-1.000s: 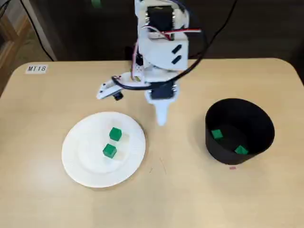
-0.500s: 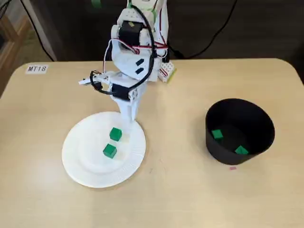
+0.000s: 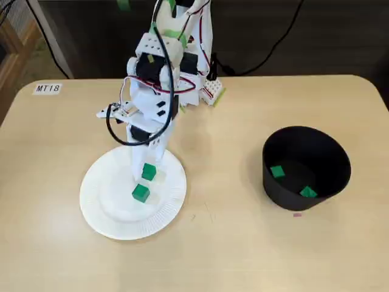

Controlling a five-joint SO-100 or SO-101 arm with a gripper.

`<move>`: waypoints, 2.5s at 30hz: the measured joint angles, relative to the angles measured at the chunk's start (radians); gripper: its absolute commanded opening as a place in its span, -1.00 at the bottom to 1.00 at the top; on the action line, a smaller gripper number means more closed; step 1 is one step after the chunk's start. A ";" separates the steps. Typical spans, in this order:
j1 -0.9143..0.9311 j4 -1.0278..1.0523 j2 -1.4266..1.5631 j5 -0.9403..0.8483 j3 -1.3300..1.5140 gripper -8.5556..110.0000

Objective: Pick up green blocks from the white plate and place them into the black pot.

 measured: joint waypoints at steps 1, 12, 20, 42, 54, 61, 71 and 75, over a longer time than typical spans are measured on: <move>0.009 -0.009 -0.014 -0.008 0.000 -0.36; 0.017 -0.087 -0.092 -0.031 -0.023 -0.40; 0.017 -0.158 -0.124 -0.012 -0.037 -0.43; 0.014 -0.253 -0.249 -0.003 -0.052 -0.51; 0.015 -0.298 -0.304 0.009 -0.103 -0.90; 0.009 -0.322 -0.212 -0.002 -0.160 -0.90; -0.331 -0.322 0.235 -0.049 -0.273 -0.90; -0.604 -0.225 0.344 -0.107 -0.275 -0.90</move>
